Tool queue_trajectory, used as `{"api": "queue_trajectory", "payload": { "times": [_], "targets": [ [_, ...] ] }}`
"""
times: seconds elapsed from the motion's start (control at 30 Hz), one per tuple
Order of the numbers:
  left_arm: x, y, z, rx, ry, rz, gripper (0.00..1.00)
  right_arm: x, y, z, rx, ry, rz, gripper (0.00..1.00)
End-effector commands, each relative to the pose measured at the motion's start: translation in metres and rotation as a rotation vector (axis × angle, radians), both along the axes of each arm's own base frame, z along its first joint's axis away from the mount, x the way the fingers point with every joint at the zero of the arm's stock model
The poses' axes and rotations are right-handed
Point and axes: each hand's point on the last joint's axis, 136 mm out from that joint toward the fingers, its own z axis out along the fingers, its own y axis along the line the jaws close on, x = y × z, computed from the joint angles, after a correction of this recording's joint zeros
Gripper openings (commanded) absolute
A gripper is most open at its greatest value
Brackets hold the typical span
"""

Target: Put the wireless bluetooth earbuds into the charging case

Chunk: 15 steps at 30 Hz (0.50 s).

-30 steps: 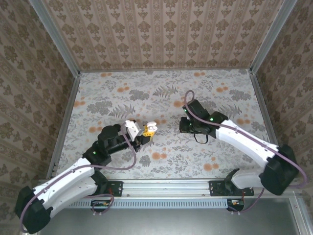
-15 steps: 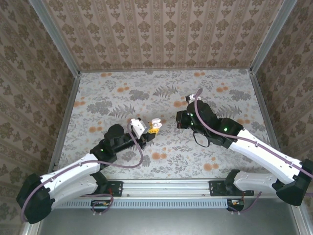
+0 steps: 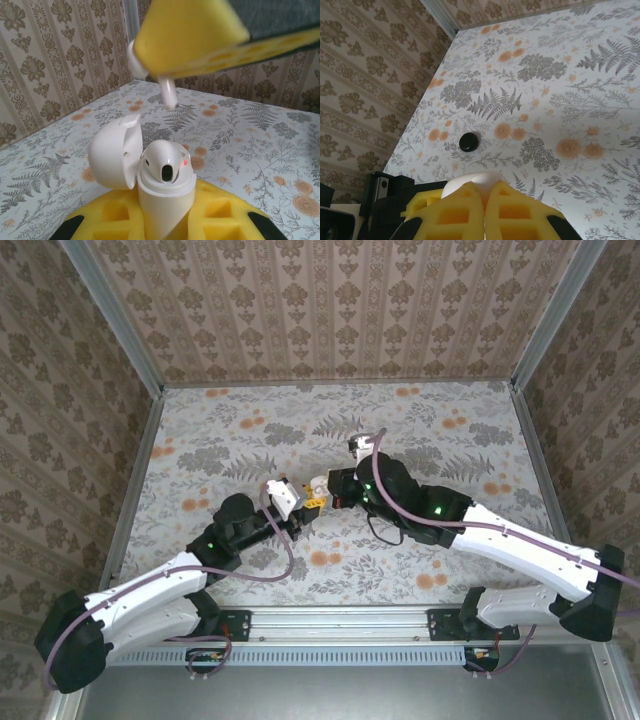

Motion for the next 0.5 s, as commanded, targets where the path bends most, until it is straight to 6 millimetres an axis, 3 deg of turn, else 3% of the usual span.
{"api": "queue_trajectory", "payload": {
  "times": [0.0, 0.47],
  "targets": [
    [0.000, -0.002, 0.030, -0.063, -0.061, 0.001, 0.00, 0.004, 0.005, 0.015, 0.039, -0.027, -0.022, 0.06],
    [-0.002, 0.001, 0.035, -0.081, -0.066, 0.005, 0.00, 0.002, 0.005, -0.003, -0.009, -0.016, -0.034, 0.06]
  ]
}}
